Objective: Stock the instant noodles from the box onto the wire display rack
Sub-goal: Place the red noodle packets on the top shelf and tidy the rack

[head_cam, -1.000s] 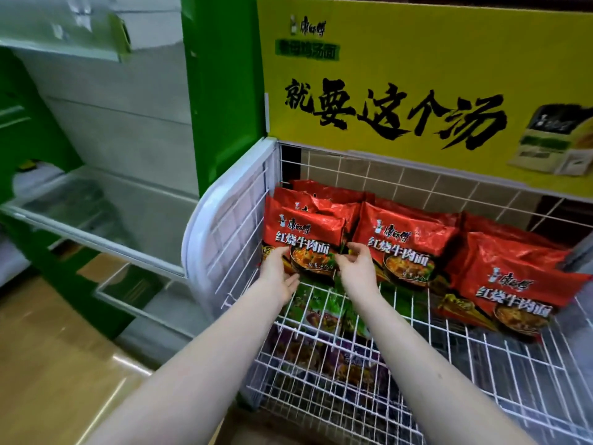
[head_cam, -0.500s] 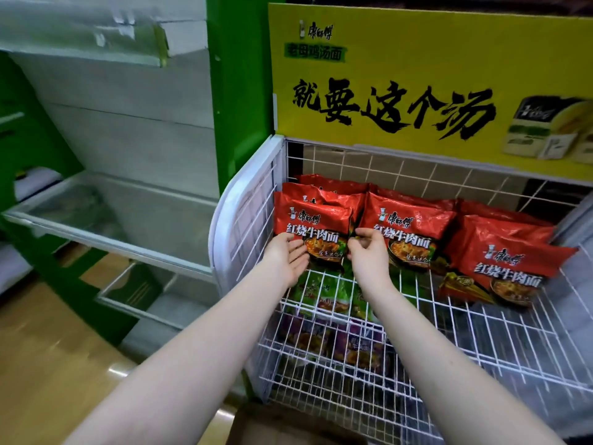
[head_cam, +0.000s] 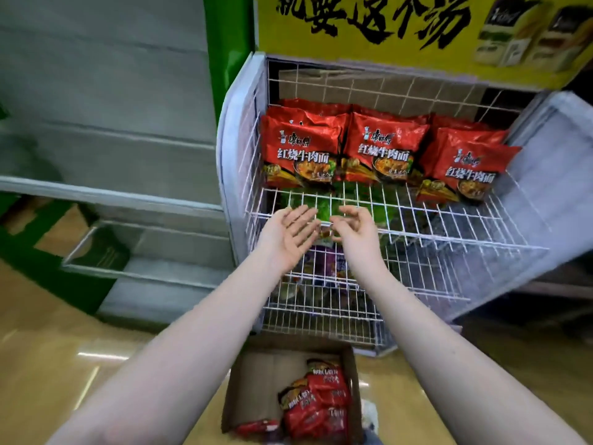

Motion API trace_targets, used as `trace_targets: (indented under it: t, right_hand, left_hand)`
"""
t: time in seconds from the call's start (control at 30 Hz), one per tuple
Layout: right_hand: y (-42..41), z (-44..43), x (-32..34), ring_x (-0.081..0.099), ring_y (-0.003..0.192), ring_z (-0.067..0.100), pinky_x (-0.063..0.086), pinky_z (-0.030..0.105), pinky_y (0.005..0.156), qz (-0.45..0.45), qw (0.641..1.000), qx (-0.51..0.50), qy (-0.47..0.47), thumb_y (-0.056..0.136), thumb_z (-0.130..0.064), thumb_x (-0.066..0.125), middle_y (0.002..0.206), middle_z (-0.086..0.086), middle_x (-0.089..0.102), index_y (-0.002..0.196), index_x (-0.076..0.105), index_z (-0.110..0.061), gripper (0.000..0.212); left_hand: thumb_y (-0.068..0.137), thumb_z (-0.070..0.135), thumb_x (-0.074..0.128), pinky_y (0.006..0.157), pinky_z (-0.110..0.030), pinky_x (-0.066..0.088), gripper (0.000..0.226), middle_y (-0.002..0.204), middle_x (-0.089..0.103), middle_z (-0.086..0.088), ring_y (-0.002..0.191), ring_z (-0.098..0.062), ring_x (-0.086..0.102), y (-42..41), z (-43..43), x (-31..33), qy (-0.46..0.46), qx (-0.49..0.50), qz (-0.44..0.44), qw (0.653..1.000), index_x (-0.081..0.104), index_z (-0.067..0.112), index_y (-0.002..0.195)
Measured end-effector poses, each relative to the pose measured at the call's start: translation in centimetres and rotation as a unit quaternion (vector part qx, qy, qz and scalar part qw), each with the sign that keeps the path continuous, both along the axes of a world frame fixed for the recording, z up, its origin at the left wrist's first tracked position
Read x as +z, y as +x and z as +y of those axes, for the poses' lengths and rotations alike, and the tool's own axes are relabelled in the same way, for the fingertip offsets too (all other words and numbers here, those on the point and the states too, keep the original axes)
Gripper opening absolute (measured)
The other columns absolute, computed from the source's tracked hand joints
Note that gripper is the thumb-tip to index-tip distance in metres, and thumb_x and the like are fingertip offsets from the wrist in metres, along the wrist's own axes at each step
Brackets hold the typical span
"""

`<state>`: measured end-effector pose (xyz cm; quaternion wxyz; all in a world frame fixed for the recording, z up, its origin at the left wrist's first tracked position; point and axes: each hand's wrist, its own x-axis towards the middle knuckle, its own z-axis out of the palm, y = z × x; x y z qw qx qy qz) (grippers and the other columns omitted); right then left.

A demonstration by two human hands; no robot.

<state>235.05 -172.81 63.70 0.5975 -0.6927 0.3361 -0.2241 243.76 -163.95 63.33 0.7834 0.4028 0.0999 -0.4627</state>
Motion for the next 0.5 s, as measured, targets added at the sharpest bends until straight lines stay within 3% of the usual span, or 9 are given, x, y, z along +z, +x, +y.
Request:
trace_targets:
  t: [0.13,0.3,0.4,0.5]
  right_hand:
    - [-2.8,2.2,-2.4,0.062,0.098,0.021,0.051,0.043,0.092,0.042,0.999,0.013,0.017,0.093,-0.012,0.054,0.1,0.002,0.061,0.107,0.048,-0.02,0.017]
    - [-6.7,3.2,-5.5,0.059,0.087,0.027,0.05,0.048,0.087,0.09,0.995,0.012,0.046,0.093,-0.011,0.053,0.102,0.01,0.06,0.107,0.048,-0.017,0.016]
    - [-9.3,3.3,-7.6,0.061,0.095,0.036,0.049,0.05,0.091,0.115,0.991,0.018,0.062,0.093,-0.012,0.053,0.107,0.018,0.062,0.111,0.049,-0.015,0.019]
    - [-12.1,3.1,-10.7,0.059,0.084,0.035,0.051,0.043,0.079,0.13,0.987,0.014,0.087,0.093,-0.011,0.053,0.101,0.017,0.062,0.108,0.048,-0.016,0.017]
  left_hand:
    - [0.101,0.029,0.033,0.084,-0.029,0.048,0.039,0.105,0.067,-0.002,0.095,-0.017,0.062,-2.0,2.5,-2.8,0.019,0.004,0.013,1.0,0.054,0.01,0.128]
    - [0.101,0.029,0.033,0.08,-0.028,0.05,0.038,0.12,0.063,-0.005,0.097,-0.018,0.061,-4.9,3.6,-5.1,0.055,-0.002,0.03,0.998,0.053,0.01,0.128]
    - [0.101,0.03,0.032,0.086,-0.03,0.048,0.04,0.129,0.06,-0.006,0.107,-0.019,0.058,-7.3,3.5,-7.1,0.083,-0.011,0.041,0.996,0.052,0.01,0.13]
    - [0.101,0.031,0.032,0.087,-0.03,0.047,0.04,0.129,0.06,-0.004,0.107,-0.019,0.058,-10.2,3.8,-9.7,0.12,-0.017,0.062,0.991,0.053,0.011,0.13]
